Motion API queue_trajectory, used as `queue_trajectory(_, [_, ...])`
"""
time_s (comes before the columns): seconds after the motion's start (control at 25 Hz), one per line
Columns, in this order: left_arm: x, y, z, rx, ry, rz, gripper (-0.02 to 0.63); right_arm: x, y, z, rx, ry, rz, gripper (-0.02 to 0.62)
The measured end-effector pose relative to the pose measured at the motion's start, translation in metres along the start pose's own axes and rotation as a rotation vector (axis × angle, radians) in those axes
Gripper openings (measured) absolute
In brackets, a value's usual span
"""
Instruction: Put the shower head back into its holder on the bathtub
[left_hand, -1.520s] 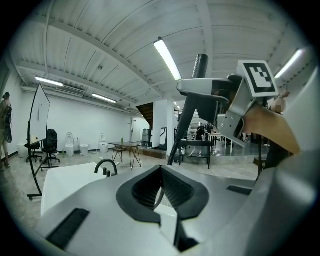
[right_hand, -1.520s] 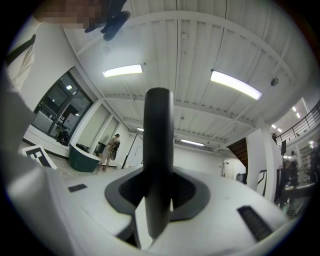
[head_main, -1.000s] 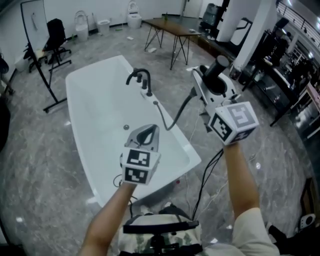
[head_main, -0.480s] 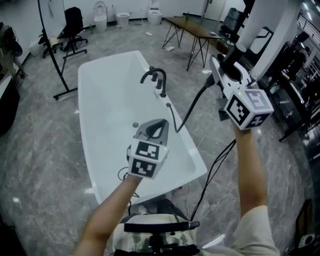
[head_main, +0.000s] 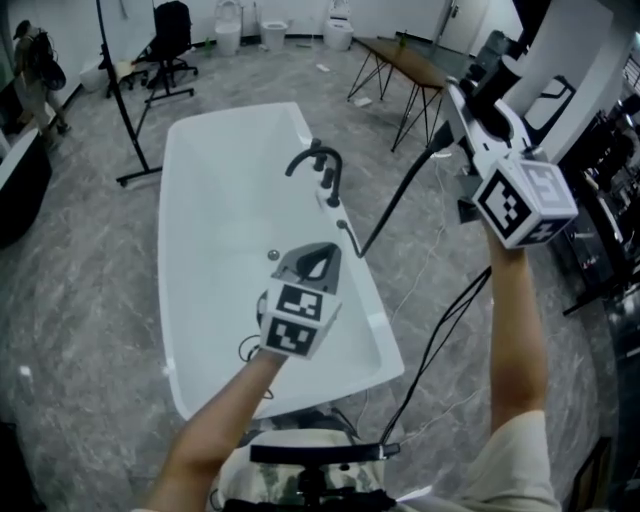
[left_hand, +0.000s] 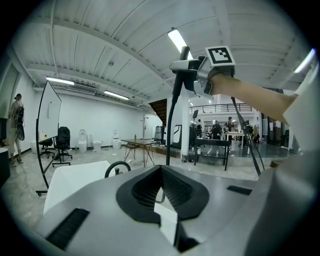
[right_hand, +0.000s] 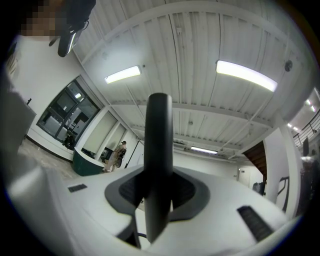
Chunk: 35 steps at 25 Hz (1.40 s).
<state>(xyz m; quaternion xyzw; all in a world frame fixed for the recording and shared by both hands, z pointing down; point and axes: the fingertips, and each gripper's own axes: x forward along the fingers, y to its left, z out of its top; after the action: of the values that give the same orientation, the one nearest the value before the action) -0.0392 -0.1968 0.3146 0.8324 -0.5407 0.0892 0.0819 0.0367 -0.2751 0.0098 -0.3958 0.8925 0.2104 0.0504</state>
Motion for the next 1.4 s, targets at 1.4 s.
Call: queue_trajectory(1.4, [0.093, 0.015, 0.017, -0.037, 0.020, 0.152, 0.008, 0.070, -0.056, -0.054, 0.043, -0.049, 0.140, 0.110])
